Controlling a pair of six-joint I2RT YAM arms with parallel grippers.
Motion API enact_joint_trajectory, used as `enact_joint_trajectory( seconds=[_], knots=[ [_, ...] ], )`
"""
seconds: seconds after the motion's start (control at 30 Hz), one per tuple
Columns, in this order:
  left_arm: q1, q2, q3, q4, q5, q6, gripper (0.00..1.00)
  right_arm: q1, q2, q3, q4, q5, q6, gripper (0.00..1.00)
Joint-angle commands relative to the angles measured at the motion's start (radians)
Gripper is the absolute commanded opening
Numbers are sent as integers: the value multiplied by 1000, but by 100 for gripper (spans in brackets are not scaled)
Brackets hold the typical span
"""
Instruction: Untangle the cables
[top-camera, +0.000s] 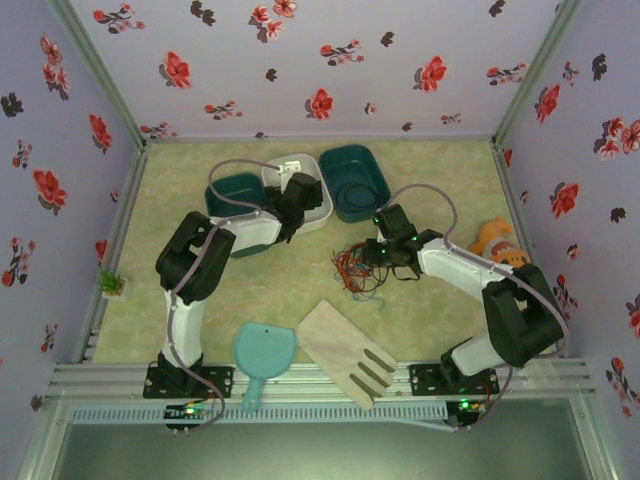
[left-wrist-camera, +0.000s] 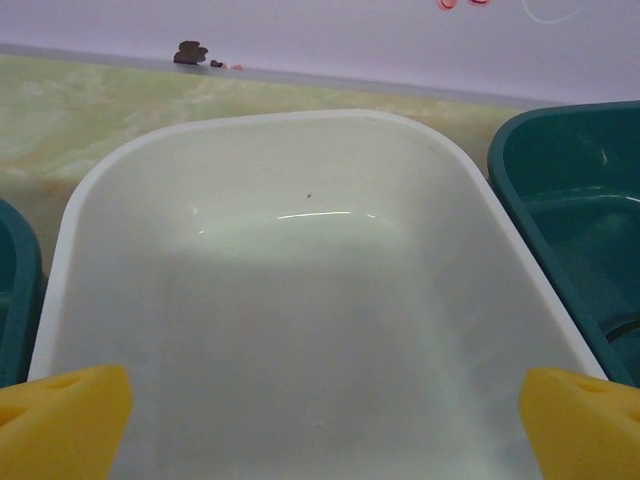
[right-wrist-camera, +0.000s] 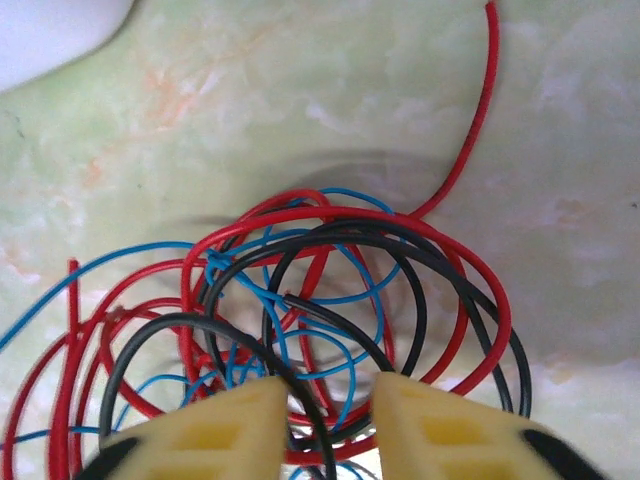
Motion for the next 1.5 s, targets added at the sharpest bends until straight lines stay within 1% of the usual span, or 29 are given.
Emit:
enact_joint_trajectory(
  seconds=[0.0, 0.03, 0.07, 0.17, 0.4, 0.63, 1.13, 1.2, 1.37, 1.47],
  knots=[
    [7, -49, -14, 5, -7, -11, 100, 6, 10, 27, -5, 20, -2, 13],
    [6, -53, -17, 3, -7, -12, 100, 6, 6, 38, -22, 29, -8, 6],
    [5, -55, -17, 2, -7, -12, 100, 6, 0, 54, -43, 35, -16, 3],
    [4, -68, -24, -4, -8, -14, 100, 6, -35, 93, -101, 66, -33, 0],
    [-2, -90, -38, -8, -7, -15, 100, 6, -128, 225, -265, 168, -62, 0],
    [-3, -89, -38, -8, -8, -13, 100, 6, -142, 390, -388, 239, -86, 0],
    [-4, -132, -63, -13, -5, 22, 100, 6, -197, 715, -571, 274, -92, 0],
    [-6, -153, -68, -22, 15, 38, 100, 6, -212, 745, -577, 268, -95, 0],
    [-17, -236, -105, -26, 127, 85, 100, 6, -229, 806, -584, 273, -118, 0],
    [-22, -275, -132, -27, 154, 90, 100, 5, -204, 851, -580, 298, -146, 0]
  ],
)
